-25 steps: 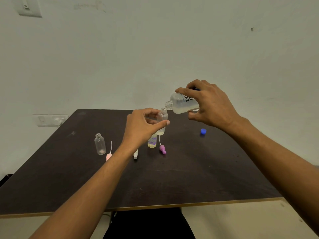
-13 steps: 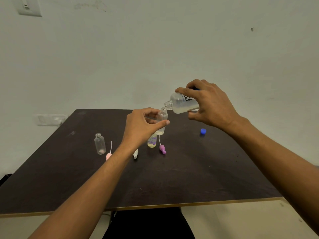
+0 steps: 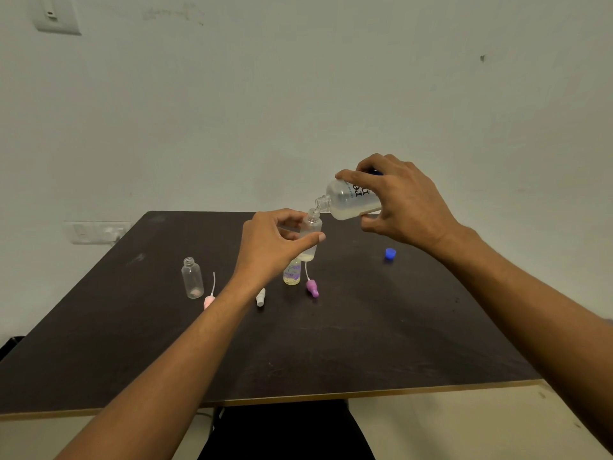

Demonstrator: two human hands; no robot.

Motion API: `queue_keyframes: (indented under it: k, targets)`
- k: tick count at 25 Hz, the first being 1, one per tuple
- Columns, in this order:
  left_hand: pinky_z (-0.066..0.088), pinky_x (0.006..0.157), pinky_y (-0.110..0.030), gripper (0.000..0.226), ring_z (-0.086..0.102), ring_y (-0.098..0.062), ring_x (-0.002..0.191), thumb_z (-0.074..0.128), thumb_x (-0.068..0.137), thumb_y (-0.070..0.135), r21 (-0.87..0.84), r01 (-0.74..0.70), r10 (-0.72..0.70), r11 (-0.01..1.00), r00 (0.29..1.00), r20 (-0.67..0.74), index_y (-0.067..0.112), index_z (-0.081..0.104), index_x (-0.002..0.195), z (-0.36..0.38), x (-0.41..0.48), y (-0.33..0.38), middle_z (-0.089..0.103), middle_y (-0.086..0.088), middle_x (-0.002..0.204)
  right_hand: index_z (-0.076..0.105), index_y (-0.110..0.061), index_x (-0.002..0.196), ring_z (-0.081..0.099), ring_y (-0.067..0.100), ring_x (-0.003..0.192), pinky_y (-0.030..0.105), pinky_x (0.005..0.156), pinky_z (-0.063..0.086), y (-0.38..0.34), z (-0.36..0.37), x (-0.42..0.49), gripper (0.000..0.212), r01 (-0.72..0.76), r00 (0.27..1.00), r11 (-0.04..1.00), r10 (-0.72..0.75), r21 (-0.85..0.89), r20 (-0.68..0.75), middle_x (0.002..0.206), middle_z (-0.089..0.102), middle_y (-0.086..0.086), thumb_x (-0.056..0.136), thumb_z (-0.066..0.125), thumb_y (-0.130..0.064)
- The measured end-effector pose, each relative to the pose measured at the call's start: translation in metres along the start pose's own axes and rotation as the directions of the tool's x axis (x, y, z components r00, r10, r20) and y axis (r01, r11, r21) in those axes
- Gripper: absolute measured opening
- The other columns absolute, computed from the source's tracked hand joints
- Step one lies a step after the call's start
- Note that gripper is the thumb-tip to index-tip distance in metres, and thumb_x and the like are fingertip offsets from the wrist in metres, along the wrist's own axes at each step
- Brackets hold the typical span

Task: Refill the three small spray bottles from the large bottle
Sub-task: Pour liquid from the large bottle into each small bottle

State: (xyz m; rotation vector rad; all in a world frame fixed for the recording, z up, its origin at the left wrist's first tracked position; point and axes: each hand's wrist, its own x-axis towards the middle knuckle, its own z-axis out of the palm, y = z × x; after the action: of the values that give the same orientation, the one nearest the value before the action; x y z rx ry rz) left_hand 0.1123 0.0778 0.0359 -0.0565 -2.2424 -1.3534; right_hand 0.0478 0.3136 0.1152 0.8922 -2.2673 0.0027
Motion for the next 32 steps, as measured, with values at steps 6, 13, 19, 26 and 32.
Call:
queue_keyframes:
  k: [6, 13, 19, 26, 32]
  targets:
    - [0.062, 0.080, -0.022, 0.046, 0.073, 0.006, 0.081, 0.092, 0.073, 0.051, 0.010, -0.004, 0.004, 1.000, 1.000, 0.000, 0.030, 0.080, 0.112, -0.0001, 0.0010, -0.0007, 0.077, 0.019, 0.097, 0.053, -0.035, 0.150, 0.056, 0.024, 0.119, 0.039, 0.096, 0.048, -0.0007, -0.0021, -0.0003, 0.083, -0.002, 1.000, 1.000, 0.002, 0.002, -0.001, 0.133, 0.059, 0.000, 0.074, 0.087, -0.028]
    - [0.062, 0.077, -0.021, 0.044, 0.073, 0.006, 0.079, 0.093, 0.072, 0.052, 0.001, -0.006, 0.006, 1.000, 1.000, 0.000, 0.033, 0.081, 0.110, 0.0016, 0.0009, -0.0027, 0.077, 0.021, 0.095, 0.054, -0.035, 0.149, 0.056, 0.023, 0.118, 0.038, 0.096, 0.047, -0.0019, -0.0022, -0.0017, 0.081, -0.007, 1.000, 1.000, 0.007, 0.012, -0.001, 0.132, 0.059, -0.001, 0.074, 0.084, -0.027]
    - [0.062, 0.079, -0.022, 0.047, 0.074, 0.004, 0.081, 0.092, 0.072, 0.053, 0.004, -0.006, 0.006, 1.000, 1.000, 0.001, 0.032, 0.080, 0.112, 0.0020, 0.0013, -0.0043, 0.077, 0.020, 0.095, 0.055, -0.034, 0.149, 0.056, 0.023, 0.119, 0.039, 0.098, 0.047, -0.0028, -0.0033, -0.0028, 0.080, -0.007, 1.000, 1.000, 0.007, 0.025, 0.004, 0.132, 0.059, -0.001, 0.075, 0.083, -0.026]
    - [0.063, 0.080, -0.024, 0.046, 0.074, 0.004, 0.081, 0.093, 0.072, 0.052, 0.004, -0.007, 0.007, 1.000, 1.000, 0.006, 0.032, 0.081, 0.111, 0.0030, 0.0016, -0.0042, 0.078, 0.020, 0.096, 0.055, -0.035, 0.149, 0.056, 0.024, 0.119, 0.040, 0.098, 0.047, -0.0022, -0.0027, -0.0042, 0.080, -0.011, 1.000, 1.000, 0.011, 0.023, 0.011, 0.132, 0.059, -0.001, 0.075, 0.083, -0.025]
    - [0.064, 0.080, -0.026, 0.042, 0.074, 0.003, 0.081, 0.093, 0.072, 0.052, 0.002, -0.014, 0.014, 1.000, 1.000, 0.010, 0.034, 0.081, 0.108, 0.0043, 0.0014, -0.0053, 0.078, 0.020, 0.094, 0.054, -0.035, 0.149, 0.055, 0.024, 0.120, 0.040, 0.099, 0.047, -0.0011, -0.0012, -0.0037, 0.081, -0.014, 1.000, 1.000, 0.013, 0.017, 0.018, 0.133, 0.058, 0.000, 0.075, 0.084, -0.026]
